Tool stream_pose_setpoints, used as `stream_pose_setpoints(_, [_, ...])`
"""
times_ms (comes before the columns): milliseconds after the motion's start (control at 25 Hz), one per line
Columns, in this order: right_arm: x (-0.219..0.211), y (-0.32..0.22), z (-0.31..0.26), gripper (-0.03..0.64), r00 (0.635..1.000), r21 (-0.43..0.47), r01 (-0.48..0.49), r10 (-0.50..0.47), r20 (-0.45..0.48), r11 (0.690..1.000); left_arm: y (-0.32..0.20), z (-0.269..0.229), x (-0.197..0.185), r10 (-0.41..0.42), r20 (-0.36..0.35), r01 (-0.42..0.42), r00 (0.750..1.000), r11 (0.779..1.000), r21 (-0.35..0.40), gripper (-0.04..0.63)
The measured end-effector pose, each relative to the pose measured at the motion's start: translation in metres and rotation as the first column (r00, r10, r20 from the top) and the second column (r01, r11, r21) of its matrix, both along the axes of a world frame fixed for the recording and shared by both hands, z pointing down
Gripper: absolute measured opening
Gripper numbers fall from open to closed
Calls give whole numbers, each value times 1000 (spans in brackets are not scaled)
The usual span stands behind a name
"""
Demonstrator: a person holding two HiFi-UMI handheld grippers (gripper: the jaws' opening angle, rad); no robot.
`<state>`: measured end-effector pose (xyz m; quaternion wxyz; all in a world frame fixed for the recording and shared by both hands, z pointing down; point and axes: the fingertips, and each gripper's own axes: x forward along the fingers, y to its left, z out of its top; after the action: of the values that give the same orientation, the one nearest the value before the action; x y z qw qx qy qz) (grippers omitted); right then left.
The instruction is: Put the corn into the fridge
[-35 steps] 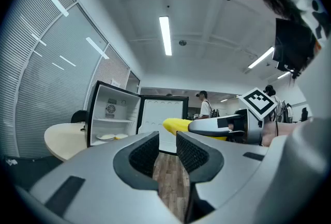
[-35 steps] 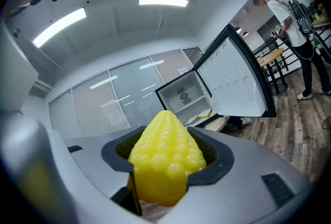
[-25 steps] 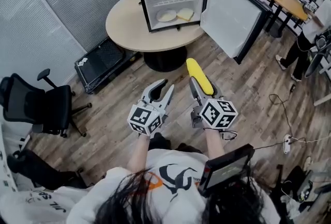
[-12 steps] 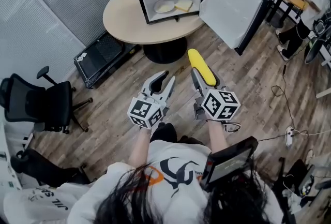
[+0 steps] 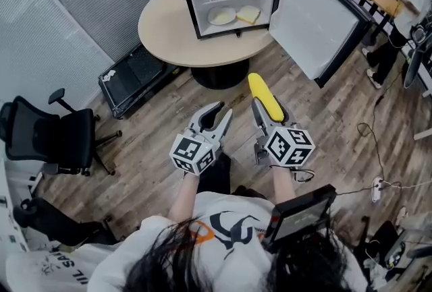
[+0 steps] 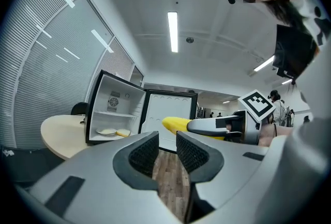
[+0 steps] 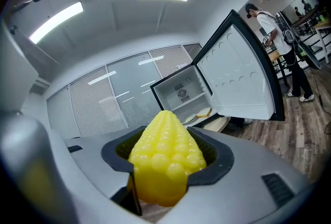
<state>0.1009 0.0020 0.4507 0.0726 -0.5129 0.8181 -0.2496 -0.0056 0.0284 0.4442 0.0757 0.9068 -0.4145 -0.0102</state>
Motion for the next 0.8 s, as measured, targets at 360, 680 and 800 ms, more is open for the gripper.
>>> stream_pose_setpoints(360, [-16,-81,-1,252,1000,-12,-29,29,2,999,-88,-6,-17,36,9,-36,999,999,19,110])
stream_pose_setpoints(680, [-50,-157,-14,252,998,-9,-62,62,9,998,-172,-21,-49,80,3,-80,997,996,38,110])
stream_pose_setpoints(800, [-64,-181,-15,252,997,-14,-75,75,17,997,-198,-21,-58,107,6,-107,994,994,37,110])
